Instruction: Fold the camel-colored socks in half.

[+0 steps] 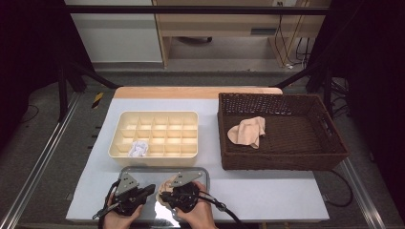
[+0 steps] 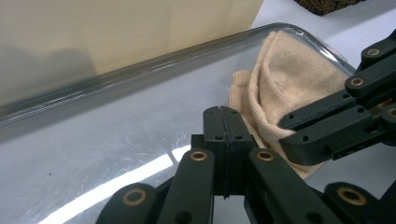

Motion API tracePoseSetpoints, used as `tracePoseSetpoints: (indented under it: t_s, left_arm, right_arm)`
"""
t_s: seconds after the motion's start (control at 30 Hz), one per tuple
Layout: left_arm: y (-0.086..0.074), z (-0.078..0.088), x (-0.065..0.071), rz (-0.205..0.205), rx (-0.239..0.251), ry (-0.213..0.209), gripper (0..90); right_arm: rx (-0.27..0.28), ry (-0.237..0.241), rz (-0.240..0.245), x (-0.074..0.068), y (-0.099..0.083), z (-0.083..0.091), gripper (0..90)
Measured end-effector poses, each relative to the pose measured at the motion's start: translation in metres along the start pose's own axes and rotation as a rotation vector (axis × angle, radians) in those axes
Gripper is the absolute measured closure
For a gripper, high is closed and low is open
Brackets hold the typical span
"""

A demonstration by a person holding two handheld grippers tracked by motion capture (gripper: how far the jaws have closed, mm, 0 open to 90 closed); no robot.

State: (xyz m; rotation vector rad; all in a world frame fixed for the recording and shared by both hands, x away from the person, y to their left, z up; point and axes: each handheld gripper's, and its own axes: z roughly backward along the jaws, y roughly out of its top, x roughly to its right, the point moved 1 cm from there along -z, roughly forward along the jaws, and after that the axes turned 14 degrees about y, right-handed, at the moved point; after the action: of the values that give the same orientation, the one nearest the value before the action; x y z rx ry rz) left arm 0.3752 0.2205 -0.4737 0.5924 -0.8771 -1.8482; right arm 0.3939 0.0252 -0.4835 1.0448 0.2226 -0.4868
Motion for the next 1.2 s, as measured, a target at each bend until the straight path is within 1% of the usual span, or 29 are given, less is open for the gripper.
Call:
tracePoseSetpoints:
  t_s: [0.03,0.1,0.13,0.2,0.3,0.4,0.47,0.53,0.6,0.73,0.8,0.9,0.97,1.03,1.07,1.13,1.2]
  left_arm:
    - [0.000,0.000,0.000,0.001,0.000,0.000,89.3]
    - [0.000,0.000,0.000,0.003,0.002,0.000,89.3]
    - [0.000,0.000,-0.001,0.004,0.004,0.000,89.3]
    - [0.000,0.000,-0.001,0.008,0.005,-0.001,89.3]
    - [0.001,0.001,-0.003,0.015,0.009,-0.002,89.3]
    - [0.001,0.001,-0.003,0.021,0.011,-0.002,89.3]
    - [0.001,0.001,-0.003,0.021,0.012,-0.002,89.3]
    - [0.001,0.001,-0.002,0.021,0.012,-0.003,89.3]
    - [0.001,0.001,-0.003,0.023,0.014,-0.003,89.4]
    - [0.002,0.002,-0.003,0.025,0.026,-0.005,89.3]
    - [0.003,0.004,-0.002,0.024,0.045,-0.006,89.4]
    - [0.007,0.008,0.000,0.018,0.068,-0.012,89.3]
    - [0.010,0.010,0.003,0.014,0.078,-0.017,89.3]
    - [0.013,0.011,0.007,0.001,0.083,-0.024,89.4]
    - [0.015,0.011,0.009,0.002,0.089,-0.028,89.3]
    - [0.019,0.012,0.014,-0.011,0.094,-0.035,89.3]
    - [0.024,0.012,0.019,-0.023,0.099,-0.040,89.3]
  right_arm:
    - [-0.006,0.004,-0.003,0.000,0.000,0.001,85.0]
    - [-0.002,0.028,-0.026,0.000,0.001,0.004,78.3]
    - [0.011,0.038,-0.028,0.000,0.002,0.007,74.6]
    - [0.036,0.047,-0.016,-0.002,0.003,0.012,71.9]
    - [0.061,0.052,-0.010,-0.003,0.004,0.023,70.1]
    - [0.093,0.043,-0.013,-0.002,0.005,0.034,71.9]
    - [0.121,0.026,-0.005,0.000,0.006,0.041,79.1]
    - [0.119,0.001,0.003,0.002,0.004,0.046,86.7]
    - [0.088,-0.034,0.013,0.006,0.001,0.046,90.0]
    - [0.058,-0.055,0.005,0.013,-0.009,0.038,90.0]
    - [0.043,-0.067,0.006,0.015,-0.013,0.034,90.0]
    - [0.048,-0.075,0.010,0.017,-0.016,0.031,90.0]
    - [0.046,-0.070,0.009,0.016,-0.016,0.031,90.0]
    - [0.056,-0.058,0.003,0.015,-0.015,0.035,90.0]
    - [0.069,-0.053,0.003,0.014,-0.014,0.038,89.3]
    - [0.097,-0.061,0.008,0.013,-0.012,0.049,87.5]
    - [0.120,-0.079,0.006,0.013,-0.011,0.060,85.8]
